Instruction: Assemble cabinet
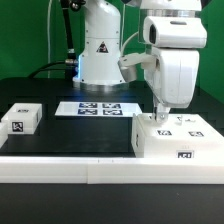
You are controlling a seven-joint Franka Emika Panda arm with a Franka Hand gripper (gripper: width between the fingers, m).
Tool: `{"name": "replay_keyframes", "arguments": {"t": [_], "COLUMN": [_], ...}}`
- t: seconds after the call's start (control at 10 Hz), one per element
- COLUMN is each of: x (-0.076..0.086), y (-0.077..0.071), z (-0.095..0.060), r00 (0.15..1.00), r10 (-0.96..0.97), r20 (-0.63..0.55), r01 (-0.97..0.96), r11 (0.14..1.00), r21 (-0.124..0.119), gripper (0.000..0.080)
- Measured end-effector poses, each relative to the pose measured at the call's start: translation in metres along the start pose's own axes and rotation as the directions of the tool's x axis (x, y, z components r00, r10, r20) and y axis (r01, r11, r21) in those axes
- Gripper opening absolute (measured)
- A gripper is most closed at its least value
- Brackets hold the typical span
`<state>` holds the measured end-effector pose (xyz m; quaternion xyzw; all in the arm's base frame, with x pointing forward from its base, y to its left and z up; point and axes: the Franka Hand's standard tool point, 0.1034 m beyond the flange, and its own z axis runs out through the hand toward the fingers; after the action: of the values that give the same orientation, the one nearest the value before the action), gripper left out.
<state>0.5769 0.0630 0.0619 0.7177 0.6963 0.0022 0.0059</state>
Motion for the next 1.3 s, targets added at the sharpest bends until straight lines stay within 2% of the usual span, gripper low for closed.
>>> {"name": "replay_keyframes", "arguments": {"t": [0.4, 0.5, 0.6, 0.7, 0.8, 0.9, 1.0, 1.1, 1.2, 1.3], "x": [-0.0002, -0.0002, -0.0002, -0.0002, -0.0002, -0.0002, -0.0002, -0.0002, -0.0004, -0.0036], "y": [-0.0004, -0.0004, -0.0005, -0.0005, -0.0006, -0.0006, -0.0006, -0.0006, -0.0006, -0.0033], "z": [0.0001, 0.0002, 0.0003, 0.0004, 0.0004, 0.0004, 0.0004, 0.0004, 0.0004, -0.0035], "r00": [1.0, 1.0, 1.0, 1.0, 1.0, 1.0, 1.0, 1.0, 1.0, 0.999], "r10": [0.001, 0.001, 0.001, 0.001, 0.001, 0.001, 0.001, 0.001, 0.001, 0.035], "r20": [0.001, 0.001, 0.001, 0.001, 0.001, 0.001, 0.001, 0.001, 0.001, -0.003], "r01": [-0.001, -0.001, -0.001, -0.001, -0.001, -0.001, -0.001, -0.001, -0.001, -0.035], "r11": [1.0, 1.0, 1.0, 1.0, 1.0, 1.0, 1.0, 1.0, 1.0, 0.999], "r21": [0.003, 0.004, 0.004, 0.004, 0.004, 0.004, 0.004, 0.004, 0.004, -0.016], "gripper": [0.0069, 0.0248, 0.0395, 0.0395, 0.0599, 0.0599, 0.0746, 0.0789, 0.0796, 0.0796]}}
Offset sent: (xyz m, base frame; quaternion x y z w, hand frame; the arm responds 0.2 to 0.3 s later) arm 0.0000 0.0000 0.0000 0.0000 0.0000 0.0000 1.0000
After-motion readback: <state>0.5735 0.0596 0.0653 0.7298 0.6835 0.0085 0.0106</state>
